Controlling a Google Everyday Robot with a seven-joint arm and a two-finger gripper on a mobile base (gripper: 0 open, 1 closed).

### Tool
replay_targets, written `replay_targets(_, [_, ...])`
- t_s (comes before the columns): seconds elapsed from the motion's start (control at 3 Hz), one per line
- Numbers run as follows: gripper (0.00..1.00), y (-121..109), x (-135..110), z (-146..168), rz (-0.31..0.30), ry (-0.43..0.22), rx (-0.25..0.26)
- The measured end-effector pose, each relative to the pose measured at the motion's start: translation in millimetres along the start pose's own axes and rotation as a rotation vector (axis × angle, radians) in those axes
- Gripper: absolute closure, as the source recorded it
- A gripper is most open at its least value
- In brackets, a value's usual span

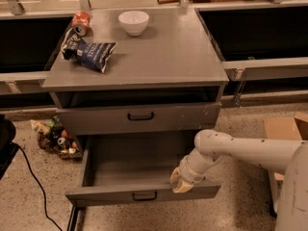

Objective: Open middle drawer

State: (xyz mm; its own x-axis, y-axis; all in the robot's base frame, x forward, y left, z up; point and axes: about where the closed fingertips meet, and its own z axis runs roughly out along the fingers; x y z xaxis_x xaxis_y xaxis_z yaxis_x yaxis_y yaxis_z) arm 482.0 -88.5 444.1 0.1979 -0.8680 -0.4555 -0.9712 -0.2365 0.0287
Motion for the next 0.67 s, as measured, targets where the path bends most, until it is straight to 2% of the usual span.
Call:
replay_targets(0.33, [1.0, 8.6, -0.5, 2.0, 0.008, -0.021, -0.019])
replay_targets(0.67, [0.81, 8.6, -0.6, 2.0, 0.008, -0.021, -0.019])
